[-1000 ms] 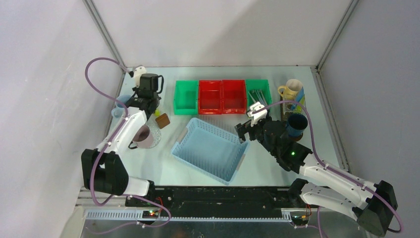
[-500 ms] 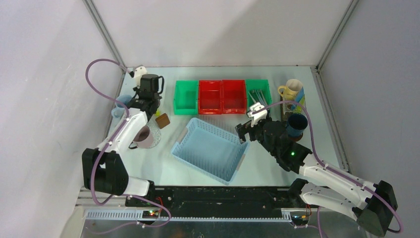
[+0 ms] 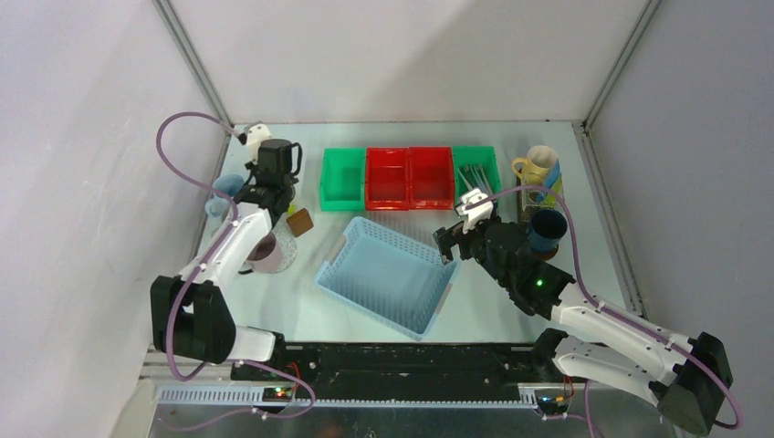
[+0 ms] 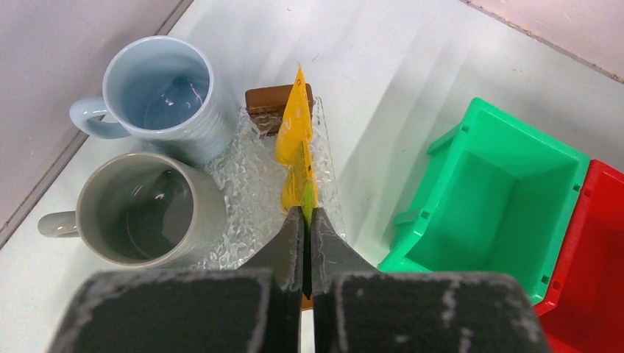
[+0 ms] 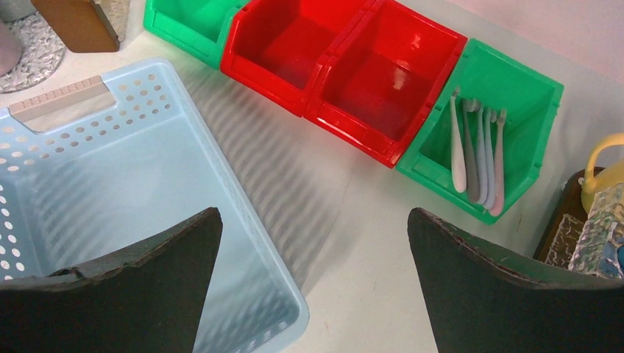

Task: Prepare toiletry sets of a toothbrush and toothpaste on the tray
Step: Place the toothpaste in the toothpaste holder.

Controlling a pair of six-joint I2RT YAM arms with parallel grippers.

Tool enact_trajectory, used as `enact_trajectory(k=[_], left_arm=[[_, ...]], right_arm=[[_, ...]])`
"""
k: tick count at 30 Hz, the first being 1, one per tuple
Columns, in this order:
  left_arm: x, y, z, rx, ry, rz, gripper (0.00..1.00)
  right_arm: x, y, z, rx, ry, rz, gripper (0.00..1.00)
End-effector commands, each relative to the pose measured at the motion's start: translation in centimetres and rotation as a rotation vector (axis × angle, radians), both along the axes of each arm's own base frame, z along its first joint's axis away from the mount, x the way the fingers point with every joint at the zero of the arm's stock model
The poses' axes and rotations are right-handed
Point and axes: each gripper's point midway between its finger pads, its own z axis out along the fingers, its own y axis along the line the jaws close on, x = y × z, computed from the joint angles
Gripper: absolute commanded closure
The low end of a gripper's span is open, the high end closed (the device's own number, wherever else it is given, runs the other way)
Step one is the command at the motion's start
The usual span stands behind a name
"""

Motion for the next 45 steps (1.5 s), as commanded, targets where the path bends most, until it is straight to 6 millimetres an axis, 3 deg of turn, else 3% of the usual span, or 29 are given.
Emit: enact_trajectory(k=[1,24,45], left_arm=[[-0.3,-0.2,0.4,-0.007,-0.028,-0.003,1.0],[-1.2,0.2,-0.5,-0.031,-0.086,0.025,1.0],[-1.7,1.1,3.0,-0.025,-0.252,0.057,1.0]], right_arm=[[0.2,-0.2,0.7,0.028,-0.015,-0.017,0.01],[0.1,-0.1,0.6,0.028,-0.009,-0.015,0.01],[-0.1,-0.2,0.8,0.049,-0.01,-0.016,0.01]])
